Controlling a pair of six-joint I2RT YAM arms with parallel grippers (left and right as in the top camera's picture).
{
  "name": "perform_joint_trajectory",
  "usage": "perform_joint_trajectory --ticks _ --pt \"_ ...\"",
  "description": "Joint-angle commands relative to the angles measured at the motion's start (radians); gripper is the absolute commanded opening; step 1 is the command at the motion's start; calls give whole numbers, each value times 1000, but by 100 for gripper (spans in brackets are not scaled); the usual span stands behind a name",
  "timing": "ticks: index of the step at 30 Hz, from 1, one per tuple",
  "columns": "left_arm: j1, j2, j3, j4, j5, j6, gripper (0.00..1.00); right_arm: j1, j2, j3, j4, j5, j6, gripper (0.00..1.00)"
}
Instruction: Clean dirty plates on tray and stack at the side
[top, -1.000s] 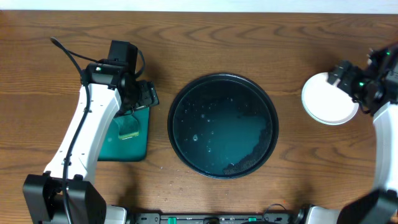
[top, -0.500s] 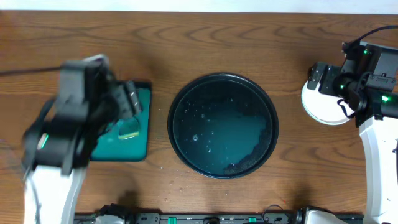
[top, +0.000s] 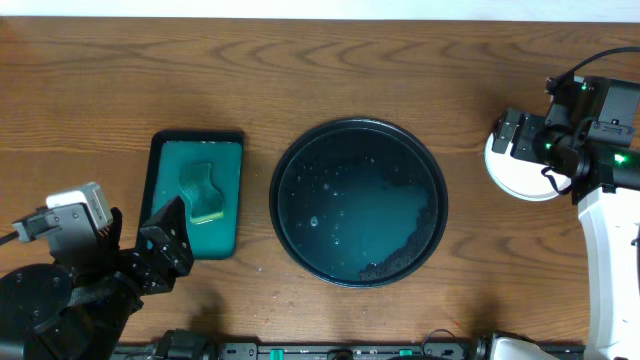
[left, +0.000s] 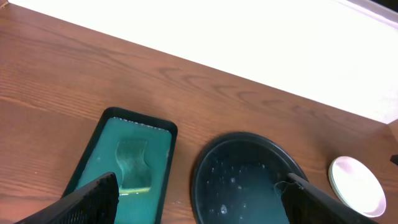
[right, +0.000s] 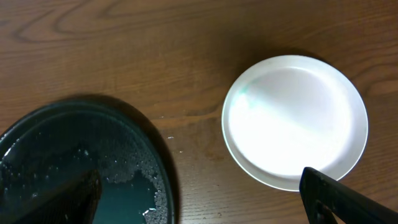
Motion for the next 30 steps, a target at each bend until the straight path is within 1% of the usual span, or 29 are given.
perform_joint_trajectory --ticks 1,23,26,27,29,30 --pt "0 4 14 -5 -13 10 84 8 -10 2 -2 9 -17 99" --pt "0 4 14 -23 -12 10 84 8 -10 2 -2 9 -17 99" --pt "0 4 14 -70 -19 11 84 8 -10 2 -2 9 -17 99" --pt "0 4 11 -77 -41 16 84 8 -10 2 -2 9 -17 99" --pt "0 4 2 -74 -42 53 84 8 -10 2 -2 9 -17 99" --pt "0 4 -14 -54 -34 138 84 8 -10 2 -2 9 -17 99"
